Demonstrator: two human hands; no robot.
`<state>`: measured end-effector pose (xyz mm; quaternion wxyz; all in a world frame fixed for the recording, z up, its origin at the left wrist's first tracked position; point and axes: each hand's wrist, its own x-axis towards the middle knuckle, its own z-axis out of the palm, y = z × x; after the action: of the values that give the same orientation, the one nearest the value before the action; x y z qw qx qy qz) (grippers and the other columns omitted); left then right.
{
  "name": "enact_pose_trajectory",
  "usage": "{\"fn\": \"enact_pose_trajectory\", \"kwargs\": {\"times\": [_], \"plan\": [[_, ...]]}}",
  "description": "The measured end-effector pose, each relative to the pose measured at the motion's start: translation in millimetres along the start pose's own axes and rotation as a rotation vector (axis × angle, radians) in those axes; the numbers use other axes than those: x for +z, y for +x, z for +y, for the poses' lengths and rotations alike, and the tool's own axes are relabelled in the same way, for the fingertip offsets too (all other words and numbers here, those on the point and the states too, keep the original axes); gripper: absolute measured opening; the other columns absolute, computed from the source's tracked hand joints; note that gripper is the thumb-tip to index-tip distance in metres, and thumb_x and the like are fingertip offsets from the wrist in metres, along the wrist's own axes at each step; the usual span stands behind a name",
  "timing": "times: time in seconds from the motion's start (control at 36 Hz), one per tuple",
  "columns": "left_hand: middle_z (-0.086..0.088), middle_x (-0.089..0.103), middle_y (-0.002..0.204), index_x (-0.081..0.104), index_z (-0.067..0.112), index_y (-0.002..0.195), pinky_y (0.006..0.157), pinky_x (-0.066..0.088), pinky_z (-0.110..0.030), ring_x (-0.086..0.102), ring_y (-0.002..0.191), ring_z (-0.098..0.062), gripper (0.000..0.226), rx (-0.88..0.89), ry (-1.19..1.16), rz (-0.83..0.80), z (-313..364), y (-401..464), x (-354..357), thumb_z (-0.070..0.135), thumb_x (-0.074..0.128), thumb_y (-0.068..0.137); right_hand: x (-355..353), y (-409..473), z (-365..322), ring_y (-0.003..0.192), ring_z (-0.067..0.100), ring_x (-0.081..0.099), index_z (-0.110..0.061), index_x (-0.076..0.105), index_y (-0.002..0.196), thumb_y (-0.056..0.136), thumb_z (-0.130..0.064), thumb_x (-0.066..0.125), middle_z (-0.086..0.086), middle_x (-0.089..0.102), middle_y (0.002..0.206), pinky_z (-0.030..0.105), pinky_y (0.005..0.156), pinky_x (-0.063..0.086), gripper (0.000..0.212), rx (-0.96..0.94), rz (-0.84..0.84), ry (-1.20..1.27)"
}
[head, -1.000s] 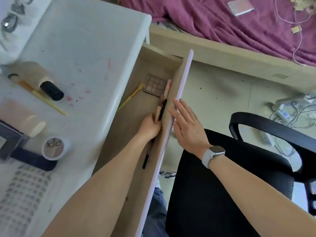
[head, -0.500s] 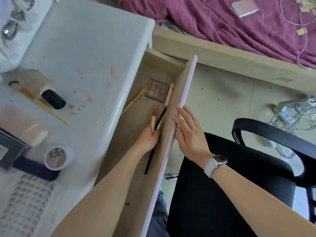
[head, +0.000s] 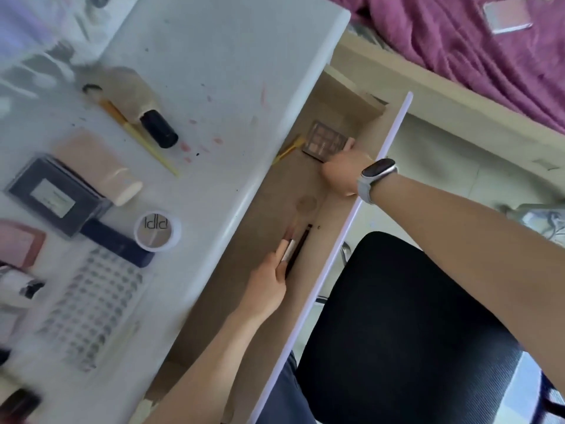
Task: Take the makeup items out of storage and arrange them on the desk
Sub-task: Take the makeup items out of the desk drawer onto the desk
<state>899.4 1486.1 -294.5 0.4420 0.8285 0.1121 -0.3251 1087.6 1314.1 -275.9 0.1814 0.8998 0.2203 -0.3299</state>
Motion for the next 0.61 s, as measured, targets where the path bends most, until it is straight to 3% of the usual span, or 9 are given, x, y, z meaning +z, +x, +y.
{"fn": "enact_pose_trajectory", "kwargs": {"times": [0.11,0.19,0.25,0.31,0.36,0.53,0.61], "plan": [[0.006,0.050,0.073,0.049,0.020,0.109,0.049,0.036,-0.011,0.049,0.055,-0.002,0.020,-0.064,-0.048,0.016,-11.5,-7.9,-2.2,0.028,0.032,0.101,11.2,12.7,-1.2,0.112,0.051,0.043,0.010,0.057,0.107,0.082,0.014,0.041,0.026,0.056,0.114,0.063,0.094,0.034,0.030,-0.017,0.052,-0.069],[-0.006,0.057,0.082,0.049,0.021,0.113,0.055,0.037,-0.013,0.051,0.063,-0.011,0.021,-0.052,-0.074,0.034,-16.7,-9.5,-1.8,0.027,0.033,0.101,13.4,21.0,-7.4,0.123,0.049,0.034,0.011,0.051,0.119,0.086,0.009,0.039,0.031,0.044,0.130,0.071,0.101,0.018,0.035,-0.001,0.057,-0.104],[-0.010,0.057,0.084,0.049,0.021,0.109,0.056,0.036,-0.014,0.051,0.065,-0.015,0.019,-0.048,-0.088,0.045,-18.9,-8.4,-0.8,0.027,0.033,0.101,11.4,24.3,-10.4,0.131,0.045,0.027,0.007,0.048,0.127,0.090,0.003,0.036,0.030,0.035,0.140,0.070,0.102,0.015,0.038,0.019,0.044,-0.104],[-0.002,0.049,0.070,0.046,0.022,0.087,0.048,0.034,-0.011,0.045,0.055,-0.009,0.017,-0.059,-0.085,0.073,-19.0,-7.1,-0.5,0.025,0.035,0.100,9.3,26.3,-10.6,0.133,0.041,0.025,0.003,0.046,0.130,0.092,0.001,0.034,0.027,0.026,0.147,0.066,0.104,0.017,0.041,0.040,0.034,-0.110],[0.005,0.040,0.062,0.038,0.025,0.078,0.042,0.032,-0.012,0.037,0.044,-0.004,0.022,-0.053,-0.083,0.089,-18.0,-6.3,-0.7,0.023,0.036,0.100,7.4,26.8,-8.2,0.132,0.037,0.027,0.002,0.045,0.131,0.092,0.002,0.031,0.022,0.026,0.149,0.059,0.107,0.019,0.042,0.060,0.028,-0.077],[0.006,0.037,0.058,0.039,0.024,0.077,0.039,0.029,-0.014,0.035,0.037,-0.004,0.023,-0.067,-0.105,0.082,-17.3,-5.7,-5.2,0.024,0.037,0.099,3.9,24.3,-0.8,0.123,0.038,0.036,-0.001,0.058,0.117,0.092,0.001,0.036,0.019,0.044,0.135,0.052,0.105,0.028,0.034,0.021,0.022,-0.073],[0.005,0.037,0.058,0.037,0.024,0.076,0.038,0.029,-0.014,0.037,0.037,-0.002,0.024,-0.057,-0.103,0.087,-16.5,-7.3,-8.0,0.024,0.037,0.099,0.1,17.5,1.8,0.122,0.040,0.037,0.001,0.056,0.119,0.093,0.000,0.036,0.023,0.045,0.132,0.049,0.103,0.033,0.032,0.027,0.005,-0.012]]}}
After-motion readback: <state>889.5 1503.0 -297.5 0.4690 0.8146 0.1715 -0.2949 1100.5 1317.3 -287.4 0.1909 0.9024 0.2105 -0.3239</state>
